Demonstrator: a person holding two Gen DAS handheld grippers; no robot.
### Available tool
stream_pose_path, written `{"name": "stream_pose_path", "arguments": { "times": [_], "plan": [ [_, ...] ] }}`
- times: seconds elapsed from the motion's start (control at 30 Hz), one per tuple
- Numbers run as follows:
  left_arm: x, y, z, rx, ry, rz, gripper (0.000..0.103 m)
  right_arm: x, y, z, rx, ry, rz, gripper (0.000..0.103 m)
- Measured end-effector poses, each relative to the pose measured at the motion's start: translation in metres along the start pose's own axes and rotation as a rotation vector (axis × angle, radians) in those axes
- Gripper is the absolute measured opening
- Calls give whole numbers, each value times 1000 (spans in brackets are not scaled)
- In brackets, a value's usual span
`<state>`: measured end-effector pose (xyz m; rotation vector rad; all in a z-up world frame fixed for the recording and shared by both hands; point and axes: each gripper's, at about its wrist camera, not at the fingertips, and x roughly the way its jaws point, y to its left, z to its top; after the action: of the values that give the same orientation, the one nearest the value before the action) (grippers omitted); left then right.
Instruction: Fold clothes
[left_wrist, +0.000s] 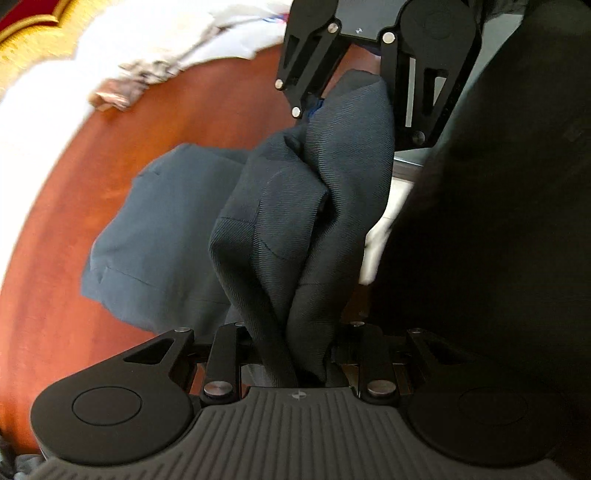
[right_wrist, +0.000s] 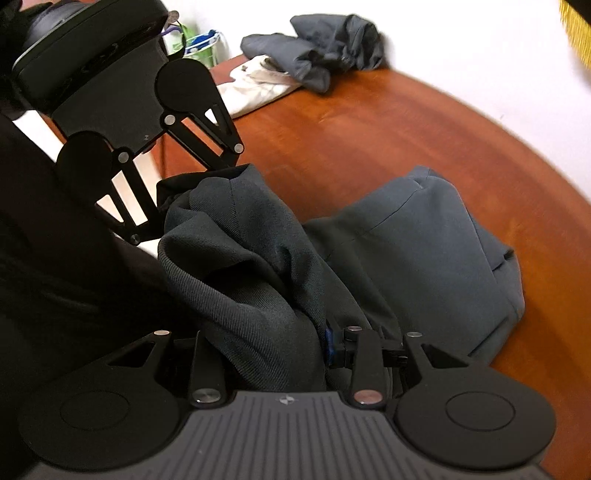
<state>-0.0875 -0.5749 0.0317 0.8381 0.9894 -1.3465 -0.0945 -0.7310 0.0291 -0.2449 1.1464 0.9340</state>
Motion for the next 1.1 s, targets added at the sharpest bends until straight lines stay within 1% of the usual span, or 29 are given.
{"name": "stream_pose_path", "arguments": {
  "times": [0.07, 0.17, 0.2, 0.27, 0.3, 0.37, 0.4, 0.47, 0.5, 0.53, 0.73, 0.77, 0.8, 0.87, 0.93, 1.0, 1.03, 1.1],
  "plan": [
    [-1, 21, 8, -31, 23, -77, 28, -3, -6, 4, 26, 10, 30, 39],
    [8, 46, 13, -71, 28, -130, 28, 0, -30, 14, 66, 30, 65, 39],
    [9, 50, 13, -81, 30, -139, 28, 4, -45, 21, 79, 41, 76, 39],
    [21, 82, 18, -129, 35, -187, 28, 13, -68, 30, 105, 65, 106, 39],
    [25, 89, 20, -135, 38, -198, 28, 16, -77, 32, 117, 72, 121, 39],
    [34, 116, 17, -177, 51, -267, 28, 26, -100, 36, 154, 90, 165, 39],
    [36, 119, 17, -180, 52, -275, 28, 29, -107, 38, 164, 96, 177, 40],
    [48, 141, 18, -204, 50, -312, 28, 35, -123, 41, 179, 105, 200, 40],
    [54, 148, 25, -207, 51, -317, 29, 41, -137, 43, 197, 116, 220, 40],
    [63, 161, 25, -237, 46, -335, 29, 46, -147, 45, 213, 123, 234, 40],
    [84, 191, 22, -325, 42, -371, 34, 66, -190, 33, 291, 140, 303, 43],
    [79, 187, 17, -333, 42, -373, 34, 70, -196, 32, 302, 141, 310, 44],
    [81, 191, 15, -348, 42, -377, 35, 75, -203, 31, 312, 143, 318, 44],
    [86, 198, 10, -387, 42, -386, 38, 81, -216, 27, 335, 145, 330, 46],
    [95, 206, 6, -427, 38, -389, 39, 88, -225, 24, 351, 150, 325, 49],
    [110, 218, 5, -457, 32, -388, 40, 95, -233, 21, 365, 153, 317, 50],
    [118, 223, 2, -484, 33, -390, 42, 98, -237, 19, 376, 153, 320, 50],
    [127, 229, 1, -505, 33, -396, 44, 105, -244, 15, 401, 152, 333, 50]
  ]
}}
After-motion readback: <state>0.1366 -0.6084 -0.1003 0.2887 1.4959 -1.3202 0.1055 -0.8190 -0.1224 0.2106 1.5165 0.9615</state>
